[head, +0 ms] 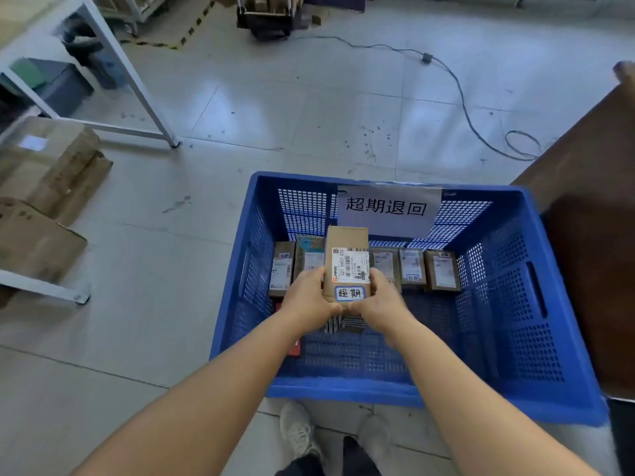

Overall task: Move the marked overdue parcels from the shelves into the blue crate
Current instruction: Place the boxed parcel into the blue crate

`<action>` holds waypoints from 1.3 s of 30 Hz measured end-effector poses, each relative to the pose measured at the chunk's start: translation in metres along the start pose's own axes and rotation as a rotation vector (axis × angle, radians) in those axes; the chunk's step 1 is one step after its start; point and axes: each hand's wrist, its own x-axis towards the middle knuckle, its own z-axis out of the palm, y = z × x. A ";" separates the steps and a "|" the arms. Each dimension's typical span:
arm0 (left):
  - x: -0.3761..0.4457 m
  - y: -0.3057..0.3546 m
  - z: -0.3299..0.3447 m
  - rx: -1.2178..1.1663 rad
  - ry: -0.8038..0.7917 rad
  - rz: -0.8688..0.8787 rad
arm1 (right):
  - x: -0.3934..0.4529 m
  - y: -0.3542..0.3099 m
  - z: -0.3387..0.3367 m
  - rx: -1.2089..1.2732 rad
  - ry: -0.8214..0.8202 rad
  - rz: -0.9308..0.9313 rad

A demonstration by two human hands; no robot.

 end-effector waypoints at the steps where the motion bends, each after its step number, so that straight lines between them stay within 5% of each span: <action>1: 0.009 -0.011 0.007 0.006 -0.011 -0.025 | 0.011 0.008 0.004 -0.005 -0.014 0.024; 20: 0.144 -0.202 0.153 0.036 -0.152 -0.399 | 0.212 0.213 0.101 -0.152 -0.249 0.267; 39: 0.219 -0.353 0.233 0.473 -0.229 -0.433 | 0.316 0.333 0.208 -0.173 -0.414 0.216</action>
